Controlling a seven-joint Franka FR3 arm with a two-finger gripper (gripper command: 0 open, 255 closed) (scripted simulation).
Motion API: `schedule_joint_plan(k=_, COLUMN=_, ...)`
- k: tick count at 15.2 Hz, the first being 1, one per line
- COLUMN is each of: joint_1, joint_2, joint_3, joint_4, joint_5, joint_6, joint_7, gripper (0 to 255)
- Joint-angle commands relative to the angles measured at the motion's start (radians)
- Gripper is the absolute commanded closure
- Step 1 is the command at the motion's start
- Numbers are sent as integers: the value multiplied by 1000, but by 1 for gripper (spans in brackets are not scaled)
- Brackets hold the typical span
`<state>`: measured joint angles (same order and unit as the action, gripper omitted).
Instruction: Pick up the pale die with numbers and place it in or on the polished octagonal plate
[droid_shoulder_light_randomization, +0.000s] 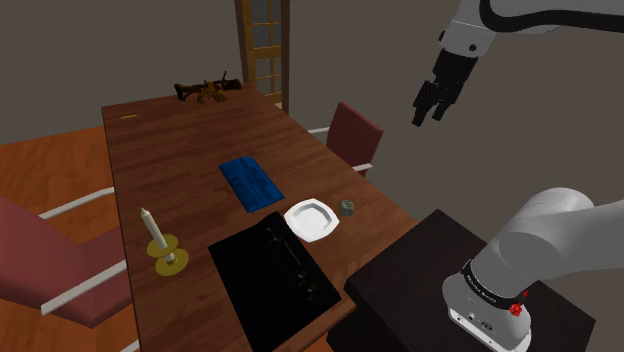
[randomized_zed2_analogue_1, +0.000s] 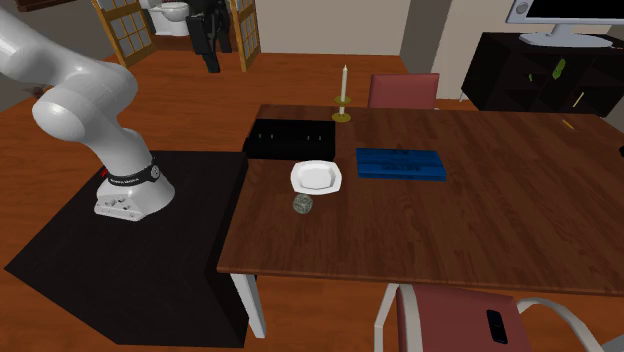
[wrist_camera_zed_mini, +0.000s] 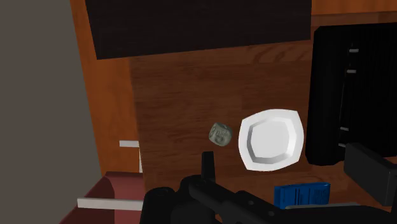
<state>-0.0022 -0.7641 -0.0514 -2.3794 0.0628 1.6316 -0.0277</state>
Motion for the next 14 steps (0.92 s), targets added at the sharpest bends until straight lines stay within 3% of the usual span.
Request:
schedule_joint_plan(k=1, joint_1=0, joint_2=0, joint_3=0, joint_4=0, joint_5=0, joint_6=0, joint_7=0, gripper=0)
schedule_joint_plan(k=14, joint_1=14, joint_2=260, joint_3=47, joint_4=-228, joint_5=6, joint_6=484, joint_7=19, gripper=0)
